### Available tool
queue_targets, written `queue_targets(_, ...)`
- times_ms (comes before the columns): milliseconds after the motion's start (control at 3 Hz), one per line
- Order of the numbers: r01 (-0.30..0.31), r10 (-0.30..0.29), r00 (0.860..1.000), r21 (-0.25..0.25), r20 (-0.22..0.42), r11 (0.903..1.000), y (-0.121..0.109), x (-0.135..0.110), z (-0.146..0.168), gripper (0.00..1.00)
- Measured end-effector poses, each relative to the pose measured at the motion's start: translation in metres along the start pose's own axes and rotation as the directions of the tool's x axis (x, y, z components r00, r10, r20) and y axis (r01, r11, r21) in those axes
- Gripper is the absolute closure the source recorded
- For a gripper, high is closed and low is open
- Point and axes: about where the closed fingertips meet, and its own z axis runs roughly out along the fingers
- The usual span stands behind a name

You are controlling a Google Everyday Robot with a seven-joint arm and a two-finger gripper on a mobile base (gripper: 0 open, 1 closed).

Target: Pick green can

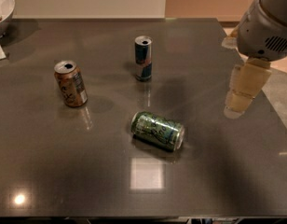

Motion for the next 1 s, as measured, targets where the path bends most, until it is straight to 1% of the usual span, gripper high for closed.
queue_targets(333,0.022,-0.021,1.0,-0.045,0.023,0.9988,0.003,-0.026,0.016,0.0)
queue_targets(667,0.038,-0.034,0.998,-0.077,0.054,0.9963,0.017,-0.052,0.028,0.0)
queue_targets(1000,0.056,-0.05,0.997,-0.095,0.064,0.9939,0.033,-0.081,0.043,0.0)
